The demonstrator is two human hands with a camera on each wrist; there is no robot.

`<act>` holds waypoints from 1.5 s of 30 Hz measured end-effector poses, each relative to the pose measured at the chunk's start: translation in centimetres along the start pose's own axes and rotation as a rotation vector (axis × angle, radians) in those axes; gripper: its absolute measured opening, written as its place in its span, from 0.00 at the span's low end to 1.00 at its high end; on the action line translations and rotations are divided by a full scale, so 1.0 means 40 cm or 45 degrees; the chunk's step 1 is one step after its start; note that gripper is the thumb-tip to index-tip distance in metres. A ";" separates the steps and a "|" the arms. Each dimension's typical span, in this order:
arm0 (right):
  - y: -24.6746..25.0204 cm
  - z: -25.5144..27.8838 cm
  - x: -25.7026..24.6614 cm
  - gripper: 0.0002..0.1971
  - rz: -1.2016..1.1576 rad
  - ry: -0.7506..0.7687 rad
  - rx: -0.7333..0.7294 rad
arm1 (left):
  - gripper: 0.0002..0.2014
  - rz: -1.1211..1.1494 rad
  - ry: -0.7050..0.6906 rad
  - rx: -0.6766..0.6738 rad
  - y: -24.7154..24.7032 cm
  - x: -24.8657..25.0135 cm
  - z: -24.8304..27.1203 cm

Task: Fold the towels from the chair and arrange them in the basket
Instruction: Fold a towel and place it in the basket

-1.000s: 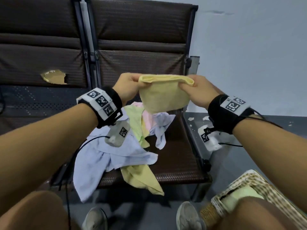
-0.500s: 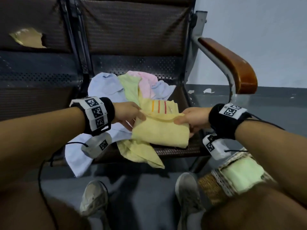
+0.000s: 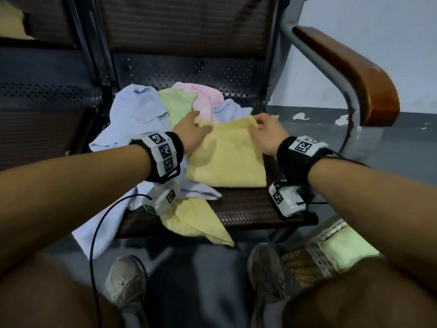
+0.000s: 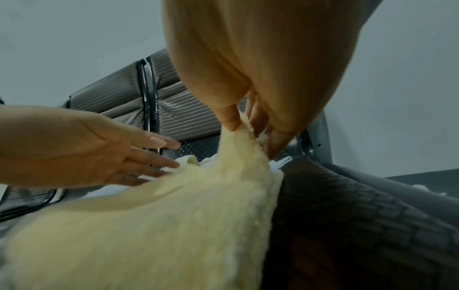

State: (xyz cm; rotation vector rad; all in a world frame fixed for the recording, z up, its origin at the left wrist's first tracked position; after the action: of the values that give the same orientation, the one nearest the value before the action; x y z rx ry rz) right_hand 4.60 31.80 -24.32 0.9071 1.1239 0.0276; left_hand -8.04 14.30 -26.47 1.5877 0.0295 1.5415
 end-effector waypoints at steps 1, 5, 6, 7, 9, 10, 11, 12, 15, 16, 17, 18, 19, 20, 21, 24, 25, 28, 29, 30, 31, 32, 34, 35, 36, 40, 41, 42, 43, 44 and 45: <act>-0.012 -0.001 0.007 0.18 0.007 0.004 -0.019 | 0.33 -0.048 -0.044 -0.007 -0.005 0.005 0.009; -0.014 0.040 -0.026 0.20 0.394 0.277 0.035 | 0.13 -0.193 -0.233 -0.027 -0.014 0.010 0.075; -0.020 0.062 -0.041 0.14 0.468 0.374 0.015 | 0.08 -0.172 -0.247 -0.126 -0.031 0.002 0.093; -0.032 0.085 -0.048 0.10 0.523 0.435 -0.056 | 0.08 -0.180 -0.266 -0.227 -0.050 -0.007 0.110; -0.075 0.131 -0.026 0.13 0.627 0.447 -0.311 | 0.17 -0.361 -0.293 -0.381 -0.076 -0.027 0.138; -0.098 0.153 -0.006 0.21 0.704 0.436 -0.444 | 0.24 -0.484 -0.295 -0.424 -0.082 -0.042 0.147; -0.114 0.170 0.011 0.29 0.792 0.435 -0.539 | 0.30 -0.571 -0.292 -0.441 -0.083 -0.055 0.154; -0.124 0.181 0.024 0.34 0.870 0.449 -0.589 | 0.33 -0.621 -0.285 -0.433 -0.081 -0.066 0.158; -0.122 0.183 0.019 0.24 0.958 0.526 -0.529 | 0.25 -0.634 -0.361 -0.291 -0.061 -0.065 0.161; -0.112 0.180 0.009 0.19 0.929 0.544 -0.479 | 0.20 -0.612 -0.383 -0.253 -0.055 -0.058 0.164; -0.101 0.178 0.000 0.14 0.891 0.548 -0.438 | 0.15 -0.575 -0.400 -0.218 -0.048 -0.050 0.165; -0.088 0.180 -0.007 0.10 0.858 0.542 -0.417 | 0.11 -0.536 -0.396 -0.200 -0.042 -0.042 0.168; -0.074 0.180 -0.010 0.07 0.834 0.526 -0.402 | 0.08 -0.477 -0.388 -0.187 -0.037 -0.036 0.169; -0.057 0.178 -0.012 0.05 0.805 0.501 -0.389 | 0.05 -0.409 -0.360 -0.189 -0.033 -0.035 0.168; -0.038 0.176 -0.014 0.04 0.751 0.478 -0.374 | 0.02 -0.332 -0.341 -0.198 -0.029 -0.032 0.169; 0.004 0.168 -0.014 0.07 0.453 0.366 -0.402 | 0.09 -0.067 -0.237 -0.230 -0.027 -0.031 0.169; 0.008 0.167 -0.009 0.08 0.357 0.320 -0.441 | 0.10 0.013 -0.202 -0.227 -0.025 -0.031 0.167; 0.005 0.164 0.014 0.11 0.252 0.192 -0.528 | 0.14 0.019 -0.097 -0.171 -0.026 -0.049 0.147; 0.000 0.159 0.027 0.10 0.247 0.153 -0.551 | 0.14 -0.013 -0.064 -0.136 -0.025 -0.057 0.139; -0.004 0.152 0.042 0.08 0.255 0.119 -0.563 | 0.15 -0.033 -0.023 -0.106 -0.025 -0.065 0.133; -0.004 0.143 0.055 0.06 0.287 0.089 -0.550 | 0.17 -0.051 0.021 -0.080 -0.026 -0.073 0.128; 0.000 0.133 0.065 0.06 0.338 0.062 -0.516 | 0.19 -0.080 0.069 -0.072 -0.028 -0.079 0.125; 0.009 0.116 0.080 0.07 0.449 0.007 -0.463 | 0.27 -0.175 0.162 -0.110 -0.040 -0.089 0.118; 0.009 0.113 0.085 0.10 0.487 -0.020 -0.464 | 0.33 -0.224 0.208 -0.150 -0.049 -0.092 0.117; 0.009 0.110 0.088 0.12 0.517 -0.044 -0.468 | 0.36 -0.270 0.248 -0.189 -0.056 -0.093 0.118; 0.001 0.115 0.087 0.15 0.601 -0.046 -0.492 | 0.38 -0.400 0.354 -0.301 -0.074 -0.083 0.120; -0.001 0.117 0.086 0.15 0.617 -0.034 -0.489 | 0.38 -0.405 0.378 -0.333 -0.078 -0.080 0.124; -0.001 0.119 0.084 0.15 0.633 -0.024 -0.480 | 0.37 -0.403 0.386 -0.373 -0.084 -0.077 0.129; 0.000 0.121 0.082 0.15 0.647 -0.018 -0.474 | 0.37 -0.388 0.391 -0.421 -0.092 -0.076 0.132; 0.002 0.124 0.080 0.15 0.661 -0.018 -0.474 | 0.34 -0.354 0.396 -0.474 -0.101 -0.073 0.138; 0.003 0.130 0.080 0.15 0.683 -0.024 -0.485 | 0.31 -0.292 0.406 -0.514 -0.110 -0.070 0.143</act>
State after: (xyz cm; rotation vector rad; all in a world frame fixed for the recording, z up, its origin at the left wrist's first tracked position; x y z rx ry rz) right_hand 10.22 30.13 -26.02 0.8355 0.7928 0.6502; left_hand -1.65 12.12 -30.27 0.9809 0.0693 1.4927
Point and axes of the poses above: each hand's wrist, its own z-axis away from the middle knuckle, its own y-axis out of the back of the hand, x = y × z, the point moved 9 cm from there along -z, towards the middle knuckle, and after that the axes turned 1 degree about -z, right-handed, at the moved point
